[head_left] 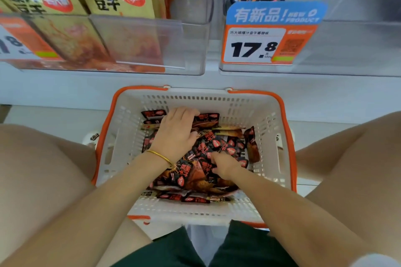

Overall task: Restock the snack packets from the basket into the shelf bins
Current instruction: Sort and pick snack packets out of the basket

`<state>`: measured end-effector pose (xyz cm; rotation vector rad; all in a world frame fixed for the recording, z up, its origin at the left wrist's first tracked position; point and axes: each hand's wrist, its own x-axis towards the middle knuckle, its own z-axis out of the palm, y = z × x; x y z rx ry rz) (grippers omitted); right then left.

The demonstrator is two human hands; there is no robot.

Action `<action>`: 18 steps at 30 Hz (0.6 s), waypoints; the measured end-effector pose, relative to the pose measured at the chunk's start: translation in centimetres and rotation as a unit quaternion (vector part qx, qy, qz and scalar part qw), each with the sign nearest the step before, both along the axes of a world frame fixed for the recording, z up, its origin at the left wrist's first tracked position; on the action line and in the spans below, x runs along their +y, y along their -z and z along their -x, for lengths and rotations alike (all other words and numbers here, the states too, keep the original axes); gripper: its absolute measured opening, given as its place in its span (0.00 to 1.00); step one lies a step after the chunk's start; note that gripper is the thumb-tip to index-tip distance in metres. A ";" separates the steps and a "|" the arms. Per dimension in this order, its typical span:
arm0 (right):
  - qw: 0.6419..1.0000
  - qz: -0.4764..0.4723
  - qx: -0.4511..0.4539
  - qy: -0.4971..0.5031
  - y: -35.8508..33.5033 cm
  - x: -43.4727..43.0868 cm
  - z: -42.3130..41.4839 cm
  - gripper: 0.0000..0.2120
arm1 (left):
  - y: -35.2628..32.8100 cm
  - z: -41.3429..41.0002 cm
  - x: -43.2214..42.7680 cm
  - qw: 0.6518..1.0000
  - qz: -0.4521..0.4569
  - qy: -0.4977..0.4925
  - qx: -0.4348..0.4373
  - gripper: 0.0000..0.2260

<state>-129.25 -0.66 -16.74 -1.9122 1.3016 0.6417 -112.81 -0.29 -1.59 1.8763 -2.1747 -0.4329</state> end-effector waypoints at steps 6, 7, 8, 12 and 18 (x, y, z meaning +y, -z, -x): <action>0.996 -0.001 -0.086 0.023 -2.1 -0.7 0.4 0.10 | -0.1 -0.2 0.6 0.999 -0.039 -0.001 -0.005 0.20; 0.991 -0.008 -0.128 0.049 -3.5 -1.6 0.7 0.12 | -0.3 -0.1 0.7 0.998 -0.061 -0.001 -0.002 0.21; 0.984 -0.005 -0.166 0.061 -5.3 -2.6 1.1 0.11 | -0.4 0.0 0.6 0.996 -0.085 0.002 0.005 0.22; 0.958 0.017 -0.276 0.079 -13.3 -5.4 2.8 0.08 | -1.8 0.5 0.2 0.978 -0.201 -0.001 0.062 0.26; 0.871 0.054 -0.439 0.212 -22.4 -5.0 5.2 0.04 | -6.3 2.0 -0.8 0.974 -0.113 0.003 0.196 0.12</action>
